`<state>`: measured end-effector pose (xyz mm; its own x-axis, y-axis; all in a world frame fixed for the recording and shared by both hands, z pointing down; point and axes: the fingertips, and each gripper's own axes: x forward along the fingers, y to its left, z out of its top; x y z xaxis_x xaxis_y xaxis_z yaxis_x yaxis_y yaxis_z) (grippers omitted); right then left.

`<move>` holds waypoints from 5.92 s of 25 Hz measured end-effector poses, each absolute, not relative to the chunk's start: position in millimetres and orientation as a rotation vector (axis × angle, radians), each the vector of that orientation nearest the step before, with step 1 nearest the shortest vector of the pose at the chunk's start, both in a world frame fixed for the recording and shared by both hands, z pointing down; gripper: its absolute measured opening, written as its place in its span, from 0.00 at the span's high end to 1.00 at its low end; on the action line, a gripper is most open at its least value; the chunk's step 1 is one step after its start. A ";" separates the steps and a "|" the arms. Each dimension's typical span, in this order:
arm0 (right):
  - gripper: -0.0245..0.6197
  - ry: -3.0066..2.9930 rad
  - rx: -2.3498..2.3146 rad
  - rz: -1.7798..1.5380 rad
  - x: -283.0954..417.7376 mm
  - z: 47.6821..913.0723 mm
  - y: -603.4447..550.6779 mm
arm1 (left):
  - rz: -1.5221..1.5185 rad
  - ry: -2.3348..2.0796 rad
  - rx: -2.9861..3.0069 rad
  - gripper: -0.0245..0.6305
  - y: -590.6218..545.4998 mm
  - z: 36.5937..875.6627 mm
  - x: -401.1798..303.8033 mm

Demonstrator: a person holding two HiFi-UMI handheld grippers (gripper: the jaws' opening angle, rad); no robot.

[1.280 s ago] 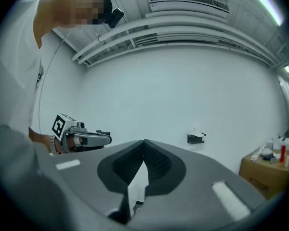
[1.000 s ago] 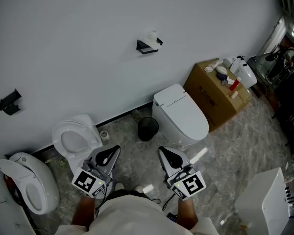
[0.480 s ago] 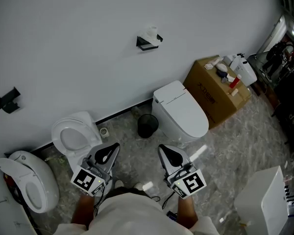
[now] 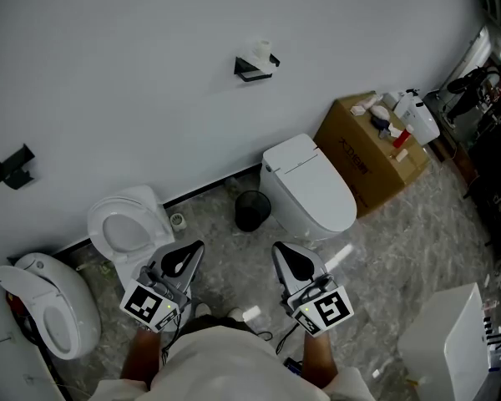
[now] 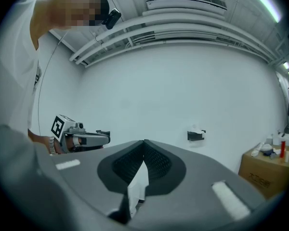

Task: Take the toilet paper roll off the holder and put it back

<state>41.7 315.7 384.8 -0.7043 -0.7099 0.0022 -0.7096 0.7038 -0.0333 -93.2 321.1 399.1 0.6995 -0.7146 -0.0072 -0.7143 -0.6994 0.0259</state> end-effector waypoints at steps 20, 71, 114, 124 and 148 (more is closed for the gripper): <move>0.95 2.883 -1.214 -0.079 52.4 388.3 312.6 | -0.006 -1.189 2.874 0.96 320.7 401.8 -80.5; 0.95 2.710 -1.386 -0.138 139.7 414.6 129.9 | 0.073 -1.074 2.917 0.96 132.4 430.8 -14.8; 0.95 2.819 -1.257 -0.004 94.8 381.6 -241.6 | 0.050 -1.145 2.844 0.96 -220.3 423.3 -43.5; 0.37 2.893 -1.220 0.159 70.1 363.9 -310.2 | 0.073 -1.152 2.812 0.96 -234.3 433.8 -47.7; 0.29 3.029 -1.276 0.086 8.0 407.2 -454.8 | 0.111 -1.193 2.779 0.96 -250.1 443.5 -69.4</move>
<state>8.0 -454.8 407.2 -0.6896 -0.7152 0.1138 -0.7076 0.6989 0.1042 -69.4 -250.1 443.5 0.6873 -0.7176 0.1127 -0.7261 -0.6833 0.0766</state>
